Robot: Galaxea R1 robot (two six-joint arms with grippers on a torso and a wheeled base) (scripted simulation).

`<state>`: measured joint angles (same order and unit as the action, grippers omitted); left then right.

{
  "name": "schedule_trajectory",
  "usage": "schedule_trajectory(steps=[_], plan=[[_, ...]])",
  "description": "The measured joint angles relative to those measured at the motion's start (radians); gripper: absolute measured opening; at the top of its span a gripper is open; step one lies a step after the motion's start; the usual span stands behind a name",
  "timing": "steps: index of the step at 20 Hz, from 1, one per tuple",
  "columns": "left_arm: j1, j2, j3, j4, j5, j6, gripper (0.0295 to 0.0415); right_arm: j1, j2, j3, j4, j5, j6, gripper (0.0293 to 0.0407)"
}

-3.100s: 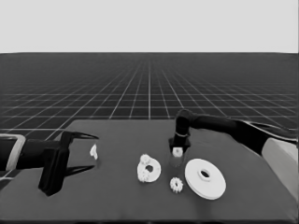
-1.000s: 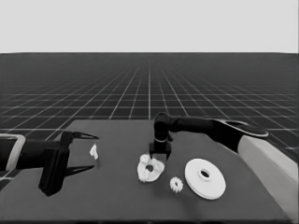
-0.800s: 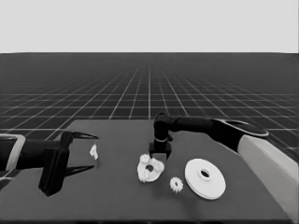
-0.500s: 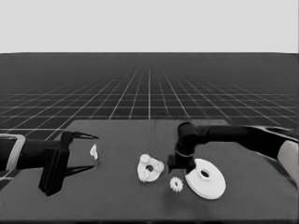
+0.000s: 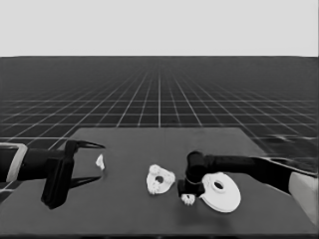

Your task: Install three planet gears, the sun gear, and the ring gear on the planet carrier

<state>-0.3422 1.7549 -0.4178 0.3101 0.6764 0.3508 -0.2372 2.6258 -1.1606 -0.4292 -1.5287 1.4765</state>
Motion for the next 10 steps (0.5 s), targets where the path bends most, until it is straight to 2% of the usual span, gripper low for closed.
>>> schedule_trajectory(steps=[4, 6, 7, 10], plan=[[0.0, 0.0, 0.0, 0.0, 0.0, 0.0, 0.0385, -0.007, 0.002, -0.007, -0.008, 0.003, -0.004, 0.0385], [0.0, 0.0, 0.0, 0.0, 0.0, 0.0, 0.0385, -0.008, 0.002, -0.007, -0.008, 0.004, -0.005, 0.0314], [0.0, 0.0, 0.0, 0.0, 0.0, 0.0, 0.0385, -0.007, 0.002, -0.008, -0.008, 0.004, -0.005, 0.0309], [0.0, 0.0, 0.0, 0.0, 0.0, 0.0, 0.0385, -0.007, 0.002, -0.008, -0.009, 0.004, -0.005, 0.0309]])
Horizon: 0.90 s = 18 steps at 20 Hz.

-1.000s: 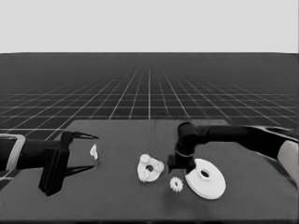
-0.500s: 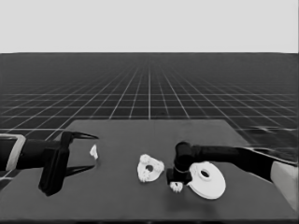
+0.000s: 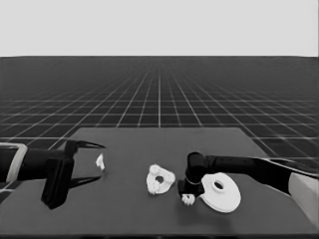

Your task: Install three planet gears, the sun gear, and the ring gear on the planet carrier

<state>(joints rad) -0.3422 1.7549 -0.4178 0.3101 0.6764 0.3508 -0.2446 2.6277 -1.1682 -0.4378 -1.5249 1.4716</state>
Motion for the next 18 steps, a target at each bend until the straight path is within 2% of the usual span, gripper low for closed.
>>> schedule_trajectory(steps=[4, 6, 8, 14, 16, 18], plan=[[0.0, 0.0, 0.0, 0.0, 0.0, 0.0, 0.0385, 0.0, 0.0, 0.0, 0.0, 0.0, 0.0, 0.0309], [0.0, 0.0, 0.0, 0.0, 0.0, 0.0, 0.0385, 0.144, -0.024, 0.104, 0.145, -0.042, 0.07, 0.031], [0.0, 0.0, 0.0, 0.0, 0.0, 0.0, 0.0385, 0.207, -0.027, 0.123, 0.205, -0.045, 0.085, 0.031], [0.0, 0.0, 0.0, 0.0, 0.0, 0.0, 0.0385, 0.238, -0.027, 0.127, 0.236, -0.044, 0.089, 0.031], [0.0, 0.0, 0.0, 0.0, 0.0, 0.0, 0.0385, 0.267, 0.261, -0.235, 0.266, -0.033, 0.023, 0.031], [0.0, 0.0, 0.0, 0.0, 0.0, 0.0, 0.0385, 0.273, 0.378, -0.416, 0.274, -0.022, -0.048, 0.031]])
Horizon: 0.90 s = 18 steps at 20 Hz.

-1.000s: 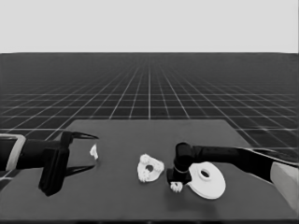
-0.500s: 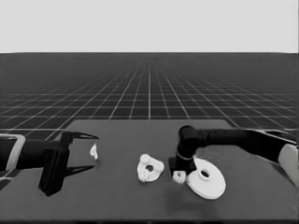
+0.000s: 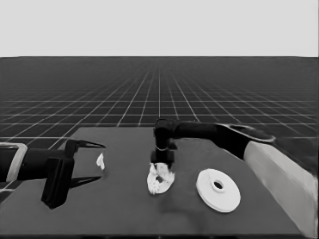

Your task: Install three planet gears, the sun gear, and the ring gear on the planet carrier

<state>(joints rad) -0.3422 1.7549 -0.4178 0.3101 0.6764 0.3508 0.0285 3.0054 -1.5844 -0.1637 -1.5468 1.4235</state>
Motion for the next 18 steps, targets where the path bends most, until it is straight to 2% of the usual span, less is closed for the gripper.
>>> schedule_trajectory(steps=[6, 9, 18], plan=[[0.0, 0.0, 0.0, 0.0, 0.0, 0.0, 0.0385, 0.001, 0.061, -0.111, 0.004, 0.007, -0.05, 0.031], [0.0, 0.0, 0.0, 0.0, 0.0, 0.0, 0.0385, -0.098, 0.076, -0.167, -0.09, 0.035, -0.085, 0.031], [0.0, 0.0, 0.0, 0.0, 0.0, 0.0, 0.0385, -0.129, 0.081, -0.188, -0.112, 0.044, -0.085, 0.031]])
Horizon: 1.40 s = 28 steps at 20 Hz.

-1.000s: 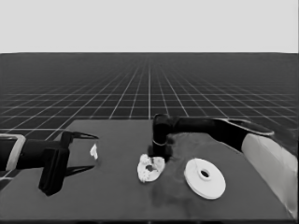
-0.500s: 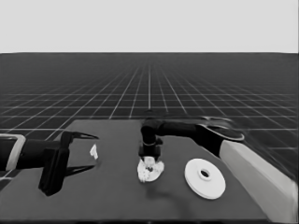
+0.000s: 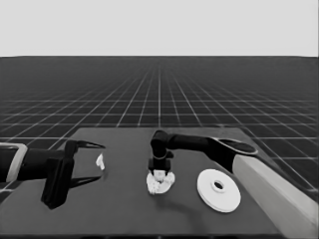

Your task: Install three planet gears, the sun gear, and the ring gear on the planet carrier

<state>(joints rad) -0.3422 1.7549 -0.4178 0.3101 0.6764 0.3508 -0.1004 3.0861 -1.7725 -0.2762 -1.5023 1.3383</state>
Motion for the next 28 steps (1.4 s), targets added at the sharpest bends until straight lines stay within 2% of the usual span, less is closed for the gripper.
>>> schedule_trajectory(steps=[28], plan=[[0.0, 0.0, 0.0, 0.0, 0.0, 0.0, 0.0385, -0.008, -0.001, -0.001, 0.0, 0.0, 0.288, 0.031]])
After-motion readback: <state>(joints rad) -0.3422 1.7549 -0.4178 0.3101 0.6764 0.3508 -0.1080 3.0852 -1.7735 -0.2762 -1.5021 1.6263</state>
